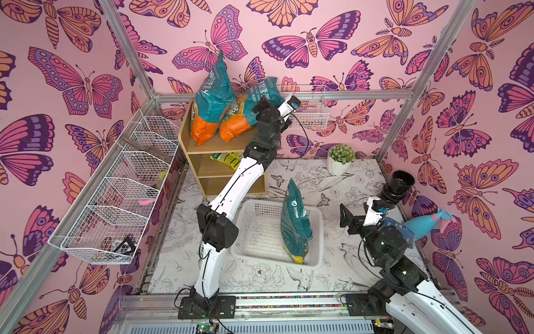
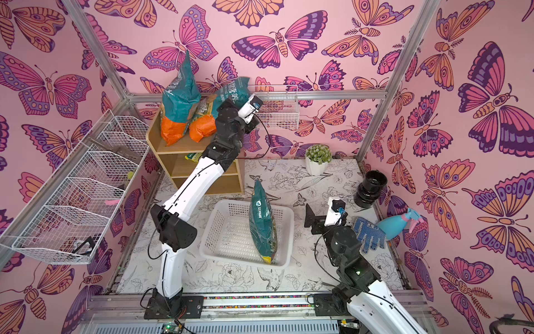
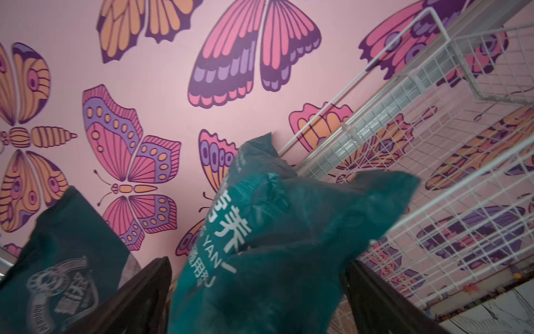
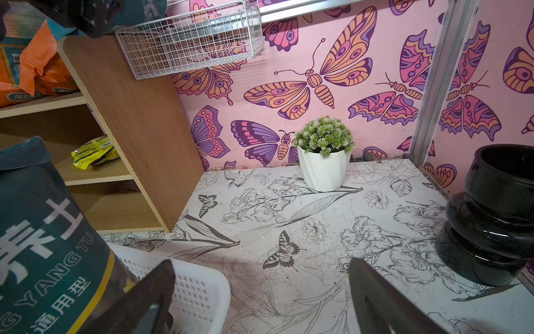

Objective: Take down the fertilizer bag from the shelf
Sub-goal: Pick up the fertilizer bag from the shelf.

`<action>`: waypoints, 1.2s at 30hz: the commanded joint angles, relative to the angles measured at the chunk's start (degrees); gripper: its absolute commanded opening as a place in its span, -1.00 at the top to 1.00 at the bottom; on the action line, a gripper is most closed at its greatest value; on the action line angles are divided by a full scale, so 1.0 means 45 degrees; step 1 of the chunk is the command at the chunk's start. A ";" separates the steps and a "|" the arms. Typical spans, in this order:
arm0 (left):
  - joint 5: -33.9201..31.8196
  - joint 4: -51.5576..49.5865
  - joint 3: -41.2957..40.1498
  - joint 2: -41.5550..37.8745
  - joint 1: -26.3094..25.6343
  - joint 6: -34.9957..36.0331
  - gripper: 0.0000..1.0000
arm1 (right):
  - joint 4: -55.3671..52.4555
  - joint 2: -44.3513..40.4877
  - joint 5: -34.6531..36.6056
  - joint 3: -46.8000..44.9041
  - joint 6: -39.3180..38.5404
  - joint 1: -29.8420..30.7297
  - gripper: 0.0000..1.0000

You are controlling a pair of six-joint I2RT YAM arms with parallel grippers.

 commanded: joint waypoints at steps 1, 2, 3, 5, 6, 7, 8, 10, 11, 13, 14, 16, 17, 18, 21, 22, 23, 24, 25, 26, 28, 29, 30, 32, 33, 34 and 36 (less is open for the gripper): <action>0.0806 -0.0617 0.0302 -0.0228 -0.0093 -0.0694 -1.00 | 0.0285 0.0054 0.0054 0.0115 -0.0129 -0.0066 -0.93; 0.0899 -0.0620 0.0374 -0.0154 -0.0094 -0.0747 -1.00 | 0.0304 0.0101 0.0057 0.0115 -0.0128 -0.0068 -0.93; 0.0926 -0.0605 0.0542 -0.0006 -0.0079 -0.0690 -1.00 | 0.0310 0.0151 0.0043 0.0134 -0.0132 -0.0066 -0.93; 0.0593 -0.0582 0.1466 0.0665 0.0011 -0.0313 -1.00 | 0.0314 0.0250 0.0001 0.0171 -0.0131 -0.0074 -0.92; 0.0378 -0.0506 0.1978 0.1029 0.0084 -0.0132 -1.00 | 0.0307 0.0277 -0.0034 0.0173 -0.0143 -0.0070 -0.92; 0.0168 -0.0204 0.2378 0.1382 0.0176 0.0126 -1.00 | 0.0353 0.0316 -0.0037 0.0174 -0.0138 -0.0075 -0.93; 0.0094 0.0255 0.2388 0.1536 0.0287 0.0322 -1.00 | 0.0344 0.0334 -0.0056 0.0174 -0.0143 -0.0070 -0.93; 0.0451 0.0599 0.2351 0.1626 0.0655 0.0157 -1.00 | 0.0381 0.0377 -0.0059 0.0191 -0.0141 -0.0071 -0.92; 0.0664 0.0580 0.2352 0.1636 0.0818 0.0016 -1.00 | 0.0401 0.0425 -0.0041 0.0193 -0.0155 -0.0075 -0.93; 0.1033 0.0433 0.2352 0.1749 0.1117 -0.0086 -0.89 | 0.0472 0.0522 -0.0021 0.0203 -0.0178 -0.0079 -0.93; 0.1134 0.0371 0.2289 0.1795 0.1198 -0.0055 -0.86 | 0.0476 0.0587 -0.0006 0.0212 -0.0173 -0.0065 -0.93; 0.1220 0.0381 0.2123 0.1896 0.1339 0.0113 -0.67 | 0.0484 0.0735 -0.0012 0.0266 -0.0203 -0.0067 -0.93; 0.1177 0.0427 0.2117 0.1961 0.1370 0.0185 -0.34 | 0.0497 0.0794 0.0000 0.0288 -0.0203 -0.0067 -0.93; 0.1027 0.0630 0.2117 0.2045 0.1391 0.0209 0.11 | 0.0511 0.0859 -0.0005 0.0308 -0.0217 -0.0073 -0.92; 0.0897 0.0877 0.2117 0.2068 0.1393 0.0125 0.93 | 0.0501 0.1016 -0.0005 0.0349 -0.0234 -0.0064 -0.93; 0.0845 0.0963 0.2112 0.2016 0.1362 0.0021 1.00 | 0.0521 0.1041 -0.0014 0.0354 -0.0225 -0.0056 -0.93; 0.0756 0.1080 0.2111 0.1941 0.1306 -0.0103 1.00 | 0.0529 0.1061 -0.0017 0.0364 -0.0228 -0.0067 -0.93; 0.0616 0.1251 0.2117 0.1834 0.1250 -0.0214 1.00 | 0.0520 0.1079 -0.0020 0.0369 -0.0239 -0.0067 -0.93; 0.0449 0.1479 0.2083 0.1699 0.1169 -0.0324 1.00 | 0.0519 0.1066 -0.0033 0.0369 -0.0235 -0.0069 -0.92; 0.0306 0.1773 0.2021 0.1579 0.1082 -0.0357 1.00 | 0.0530 0.1061 -0.0032 0.0361 -0.0238 -0.0065 -0.93; -0.0251 0.2653 0.1875 0.1238 0.0844 -0.0236 1.00 | 0.0519 0.1042 -0.0056 0.0349 -0.0235 -0.0070 -0.93; -0.0538 0.3144 0.1799 0.1021 0.0707 -0.0123 1.00 | 0.0511 0.1023 -0.0072 0.0350 -0.0212 -0.0066 -0.93; -0.0732 0.3503 0.1687 0.0759 0.0589 -0.0001 1.00 | 0.0517 0.0988 -0.0090 0.0349 -0.0206 -0.0067 -0.93; -0.0814 0.3803 0.1383 0.0135 0.0355 0.0328 1.00 | 0.0500 0.0946 -0.0132 0.0349 -0.0199 -0.0065 -0.93; -0.0811 0.3999 0.1141 -0.0205 0.0243 0.0614 1.00 | 0.0500 0.0944 -0.0186 0.0349 -0.0172 -0.0075 -0.93; -0.0890 0.4261 0.0897 -0.0486 0.0169 0.0839 1.00 | 0.0500 0.0925 -0.0262 0.0349 -0.0177 -0.0066 -0.93; -0.1169 0.4729 0.0412 -0.1214 0.0019 0.1077 1.00 | 0.0549 0.0924 -0.0533 0.0364 -0.0178 -0.0071 -0.93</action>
